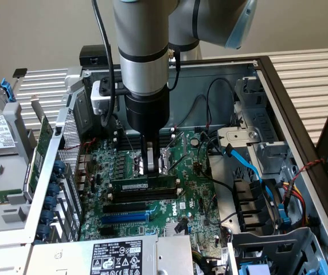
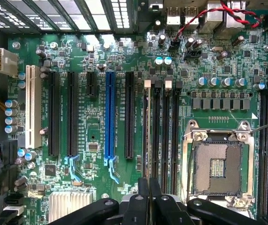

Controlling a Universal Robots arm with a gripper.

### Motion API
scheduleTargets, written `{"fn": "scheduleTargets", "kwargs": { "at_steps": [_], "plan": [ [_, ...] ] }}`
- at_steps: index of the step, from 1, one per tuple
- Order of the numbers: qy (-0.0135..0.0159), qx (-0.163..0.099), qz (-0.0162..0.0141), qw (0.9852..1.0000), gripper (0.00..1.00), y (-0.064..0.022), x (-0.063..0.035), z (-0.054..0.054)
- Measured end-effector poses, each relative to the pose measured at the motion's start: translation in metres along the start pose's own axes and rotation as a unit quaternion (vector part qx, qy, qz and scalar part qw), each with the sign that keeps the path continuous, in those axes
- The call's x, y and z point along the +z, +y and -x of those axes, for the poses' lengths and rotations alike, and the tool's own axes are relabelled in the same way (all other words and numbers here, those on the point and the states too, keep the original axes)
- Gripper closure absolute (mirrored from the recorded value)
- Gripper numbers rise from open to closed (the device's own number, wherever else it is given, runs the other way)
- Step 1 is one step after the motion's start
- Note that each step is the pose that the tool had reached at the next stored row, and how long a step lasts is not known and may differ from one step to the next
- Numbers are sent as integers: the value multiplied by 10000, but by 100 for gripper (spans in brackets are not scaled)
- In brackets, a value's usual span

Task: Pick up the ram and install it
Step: 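Insert the ram into the slot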

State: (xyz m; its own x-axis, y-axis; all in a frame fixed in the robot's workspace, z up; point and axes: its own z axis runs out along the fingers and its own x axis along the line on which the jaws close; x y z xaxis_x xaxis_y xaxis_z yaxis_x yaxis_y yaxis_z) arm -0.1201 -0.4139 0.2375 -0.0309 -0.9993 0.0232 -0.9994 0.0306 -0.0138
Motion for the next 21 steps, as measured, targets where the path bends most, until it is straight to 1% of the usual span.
{"fn": "scheduleTargets", "kwargs": {
  "at_steps": [3, 6, 7, 11, 21],
  "plan": [
    [2, 0, -13, 10000, 87, 1, 6, 0],
    [-1, 3, -46, 10000, 87, 1, 9, 1],
    [-2, 5, -51, 10000, 87, 2, 11, 1],
    [-2, 8, -55, 10000, 87, 8, 27, 0],
    [0, 32, -54, 10000, 87, 9, 42, -11]
  ]
}}
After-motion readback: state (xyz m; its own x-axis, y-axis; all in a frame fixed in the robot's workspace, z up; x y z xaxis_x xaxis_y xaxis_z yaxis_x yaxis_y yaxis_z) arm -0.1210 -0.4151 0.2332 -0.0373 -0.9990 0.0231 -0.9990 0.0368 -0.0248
